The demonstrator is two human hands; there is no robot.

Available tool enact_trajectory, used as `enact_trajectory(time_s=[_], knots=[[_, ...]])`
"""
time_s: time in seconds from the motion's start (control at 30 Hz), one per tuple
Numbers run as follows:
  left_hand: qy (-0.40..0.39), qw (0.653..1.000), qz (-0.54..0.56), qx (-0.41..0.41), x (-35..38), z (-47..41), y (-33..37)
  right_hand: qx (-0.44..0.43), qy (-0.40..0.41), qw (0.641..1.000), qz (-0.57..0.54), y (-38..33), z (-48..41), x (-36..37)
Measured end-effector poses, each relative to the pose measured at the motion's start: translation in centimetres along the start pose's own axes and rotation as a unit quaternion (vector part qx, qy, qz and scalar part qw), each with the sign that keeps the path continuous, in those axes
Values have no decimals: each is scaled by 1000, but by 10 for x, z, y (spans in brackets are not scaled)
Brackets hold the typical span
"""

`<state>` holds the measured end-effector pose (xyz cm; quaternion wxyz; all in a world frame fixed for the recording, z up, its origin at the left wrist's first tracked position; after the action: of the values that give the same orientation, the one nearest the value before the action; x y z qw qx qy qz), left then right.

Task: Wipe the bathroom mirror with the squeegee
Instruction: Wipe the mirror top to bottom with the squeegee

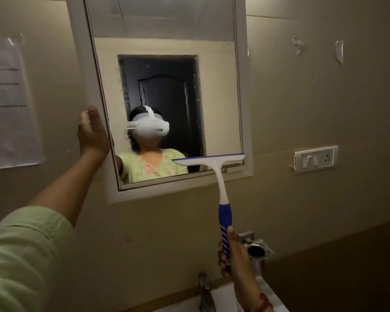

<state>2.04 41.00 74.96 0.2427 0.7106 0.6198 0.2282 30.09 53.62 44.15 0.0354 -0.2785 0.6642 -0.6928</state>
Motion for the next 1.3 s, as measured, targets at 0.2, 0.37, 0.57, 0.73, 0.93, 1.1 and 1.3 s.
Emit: enact_trajectory(time_s=[0.2,0.37,0.57,0.73,0.93,1.1,1.3], knots=[[-2,1000,5,0,0,-1,-1,-1,18,1000,-13,4,6,-3],[0,1000,0,-6,0,0,0,-5,8,1000,-14,-5,6,4],[4,1000,4,0,0,-1,0,-9,20,1000,-20,-4,11,1],[1,1000,-10,-3,0,1,2,-12,41,998,-42,-4,24,-1],[23,999,1,34,0,-4,-3,-44,49,996,-67,-31,32,5],[20,999,-4,30,0,-6,-6,-124,-17,991,-41,-86,34,34],[19,999,0,35,-1,-5,-6,-190,-106,976,-11,-155,30,77]])
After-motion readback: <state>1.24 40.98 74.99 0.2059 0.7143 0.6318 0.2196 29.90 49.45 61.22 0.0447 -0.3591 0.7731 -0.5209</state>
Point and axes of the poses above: each hand's wrist, its own z-axis away from the middle knuckle, its own x-axis out of the palm, y = z × x, the point moved 6 cm from there along -z, towards the middle knuckle, and after that the axes turned 3 degrees about -z, right-handed, at the moved point
